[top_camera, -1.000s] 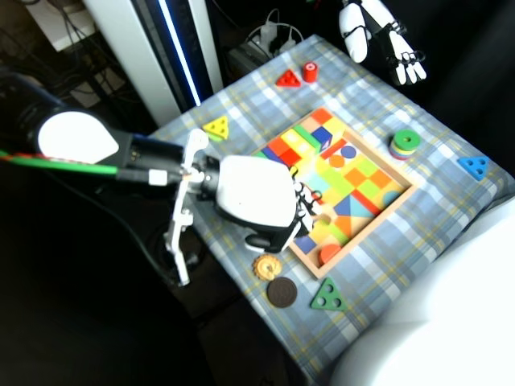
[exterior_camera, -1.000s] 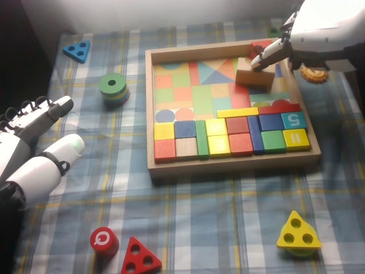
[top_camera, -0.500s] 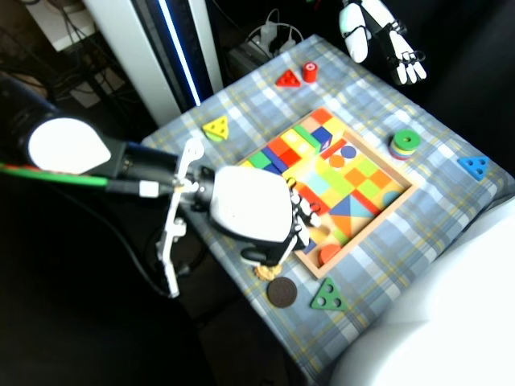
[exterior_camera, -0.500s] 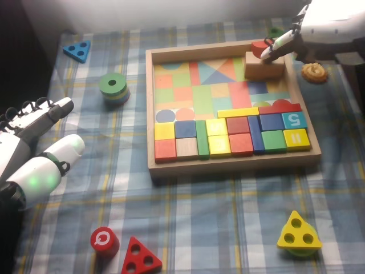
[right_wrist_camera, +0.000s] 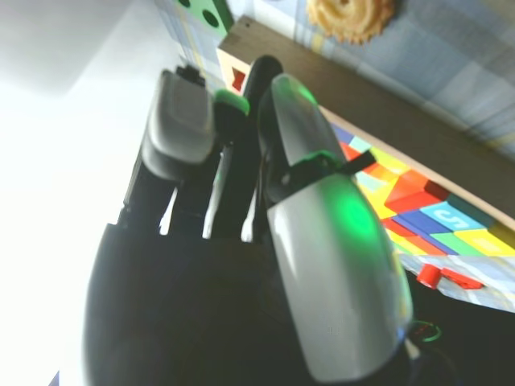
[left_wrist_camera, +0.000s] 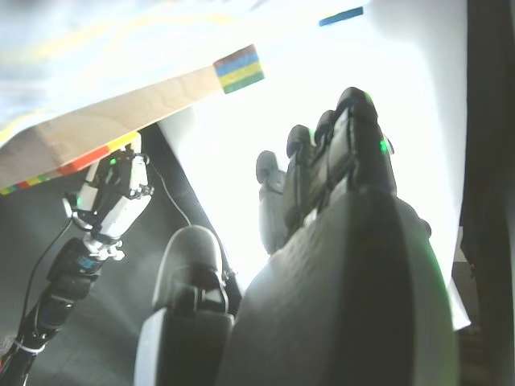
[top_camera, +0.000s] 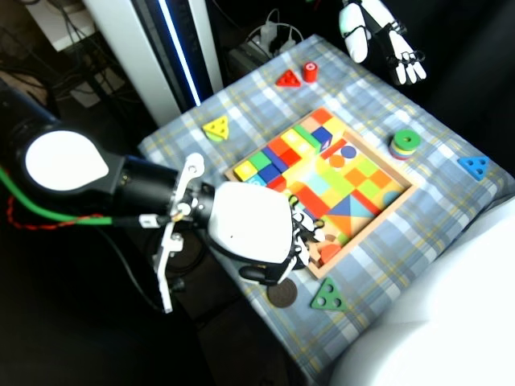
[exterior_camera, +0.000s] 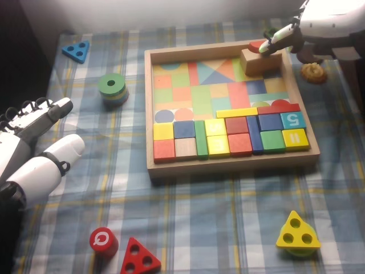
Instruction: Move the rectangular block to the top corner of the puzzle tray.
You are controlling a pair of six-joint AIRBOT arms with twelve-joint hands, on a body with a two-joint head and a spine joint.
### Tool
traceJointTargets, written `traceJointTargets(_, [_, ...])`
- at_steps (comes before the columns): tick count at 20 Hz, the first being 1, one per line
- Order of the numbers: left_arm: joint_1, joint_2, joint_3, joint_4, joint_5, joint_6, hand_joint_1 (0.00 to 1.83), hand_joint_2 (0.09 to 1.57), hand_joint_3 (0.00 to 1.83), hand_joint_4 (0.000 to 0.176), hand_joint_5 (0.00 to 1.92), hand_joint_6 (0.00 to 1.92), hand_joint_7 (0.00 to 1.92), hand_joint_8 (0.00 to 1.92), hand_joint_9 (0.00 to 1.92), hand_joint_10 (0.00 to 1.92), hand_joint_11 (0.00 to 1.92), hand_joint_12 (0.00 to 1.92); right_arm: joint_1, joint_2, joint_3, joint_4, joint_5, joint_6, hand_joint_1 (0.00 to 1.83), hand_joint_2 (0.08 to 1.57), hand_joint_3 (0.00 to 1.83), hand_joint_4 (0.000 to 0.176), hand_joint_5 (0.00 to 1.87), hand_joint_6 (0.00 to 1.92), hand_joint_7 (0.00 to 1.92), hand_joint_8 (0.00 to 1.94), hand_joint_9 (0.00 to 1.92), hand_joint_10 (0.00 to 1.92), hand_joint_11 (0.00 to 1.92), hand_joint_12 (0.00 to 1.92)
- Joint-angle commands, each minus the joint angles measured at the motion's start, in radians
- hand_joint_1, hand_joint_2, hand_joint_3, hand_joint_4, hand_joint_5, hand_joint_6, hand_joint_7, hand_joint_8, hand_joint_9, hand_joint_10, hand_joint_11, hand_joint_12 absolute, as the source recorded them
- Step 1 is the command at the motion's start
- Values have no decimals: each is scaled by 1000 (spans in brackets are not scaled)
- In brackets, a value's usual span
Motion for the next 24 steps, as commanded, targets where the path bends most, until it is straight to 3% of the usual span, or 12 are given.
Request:
traceJointTargets(1, [-3,4,-1,39,-118,-8,150,1366,1,55,334,4,194,5,0,0,0,0,8,-8,10,12,-7,-9,1408,1257,1,55,525,4,935,1941,1211,1921,1319,1921])
traceJointTargets(3, [-3,4,-1,39,-118,-8,123,1364,0,60,320,0,171,0,0,0,0,0,8,-22,29,23,-7,-9,1474,1234,0,32,547,6,1047,1941,1276,1921,1364,1921])
traceJointTargets(6, [-3,4,-1,39,-119,-8,135,1363,0,66,321,0,181,4,0,0,0,0,8,-31,41,32,-7,-9,1468,1231,0,49,523,0,1169,1941,1341,1921,1394,1921])
traceJointTargets(7, [-3,4,-2,39,-119,-8,147,1362,0,60,327,2,185,4,0,0,0,0,8,-31,42,34,-7,-9,1484,1228,0,28,519,0,1154,1941,1336,1921,1393,1921])
traceJointTargets(10, [-3,4,-2,39,-119,-8,152,1368,2,52,327,1,181,2,0,0,0,0,8,-32,49,34,-8,-9,1478,1233,0,47,514,3,1107,1941,1312,1921,1390,1921])
traceJointTargets(11, [-3,4,-2,39,-119,-8,138,1370,2,57,310,0,170,0,0,0,0,0,8,-32,50,34,-8,-9,1489,1231,0,22,504,0,1093,1941,1324,1921,1410,1921])
traceJointTargets(14, [-3,4,-2,39,-119,-8,172,1373,1,54,322,4,186,5,0,0,0,0,8,-34,60,37,-15,-9,1461,1239,2,13,509,5,1006,1941,1295,1921,1398,1921])
traceJointTargets(17, [-3,4,-2,39,-120,-8,160,1370,0,57,319,1,185,2,0,0,0,0,8,-33,61,52,-15,-9,1437,1246,2,41,536,5,897,1941,1180,1921,1305,1921])
traceJointTargets(19, [-3,4,-2,38,-120,-8,176,1372,0,43,331,4,189,2,1,0,0,0,8,-33,54,54,-15,-9,1436,1244,0,37,518,8,1053,1941,1282,1921,1381,1921])
traceJointTargets(20, [-3,4,-3,38,-120,-8,167,1367,0,54,328,2,183,0,0,0,0,0,9,-33,52,56,-15,-9,1439,1250,2,37,510,3,992,1941,1256,1921,1361,1921])
traceJointTargets(22, [-3,4,-3,37,-120,-8,152,1372,1,52,325,0,183,0,0,0,0,0,15,-32,46,58,-15,-9,1487,1240,0,12,510,1,994,1941,1259,1921,1368,1921])
traceJointTargets(24, [-2,3,-4,36,-120,-8,161,1365,0,57,327,1,192,3,2,1,0,0,23,-31,38,67,-15,-10,1487,1236,0,14,518,3,933,1941,1205,1921,1327,1921])
